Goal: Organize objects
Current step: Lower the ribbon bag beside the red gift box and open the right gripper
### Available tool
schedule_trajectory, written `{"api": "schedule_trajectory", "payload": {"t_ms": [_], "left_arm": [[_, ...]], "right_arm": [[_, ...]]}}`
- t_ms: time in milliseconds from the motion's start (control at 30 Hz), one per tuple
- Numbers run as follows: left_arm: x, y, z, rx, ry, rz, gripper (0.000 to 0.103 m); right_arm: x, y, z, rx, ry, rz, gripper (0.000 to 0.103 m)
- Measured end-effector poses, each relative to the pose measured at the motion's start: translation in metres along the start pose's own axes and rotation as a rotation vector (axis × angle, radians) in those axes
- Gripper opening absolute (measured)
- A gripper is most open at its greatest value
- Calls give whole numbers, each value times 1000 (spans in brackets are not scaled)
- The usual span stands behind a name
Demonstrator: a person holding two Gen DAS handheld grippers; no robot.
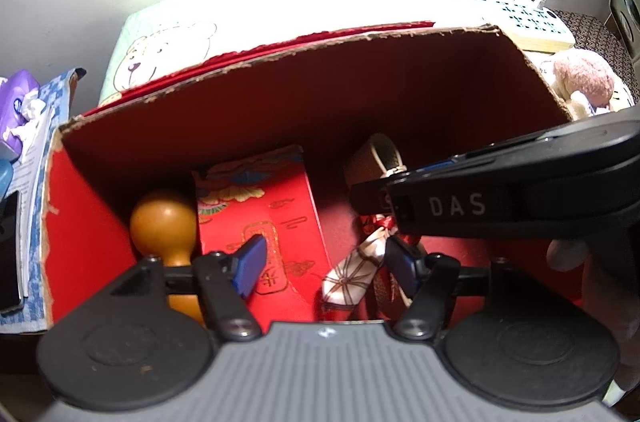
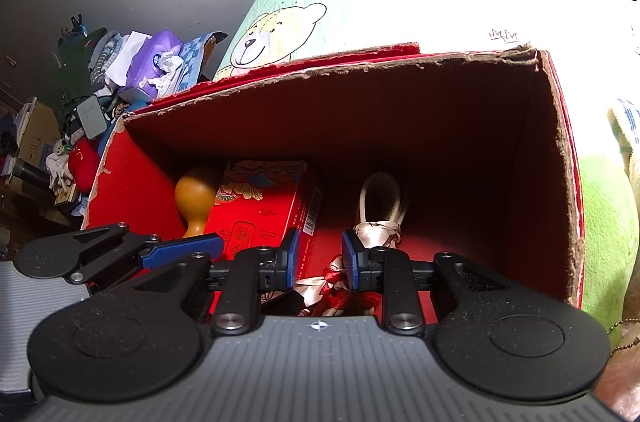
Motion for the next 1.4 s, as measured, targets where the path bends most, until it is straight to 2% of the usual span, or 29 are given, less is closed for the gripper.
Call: {"api": "schedule_trajectory", "payload": {"t_ms": [600, 1400], "left_arm": [[-2, 0, -2, 5, -4, -7, 70], [-2, 2, -1, 30, 10, -49, 74]], "right_arm": [[0, 2, 0, 20, 9, -2, 27], [0, 0, 2, 5, 16, 45, 26]]}}
Point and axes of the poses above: each gripper's, at about its wrist camera, not at the fingertips, and y roughly against the way its jaws point, x to its right, z to its underside, the point moved 6 cm from there along -y, roughly the way its jaws point, and after that the axes turned 15 degrees about y, right-handed, at the moved point
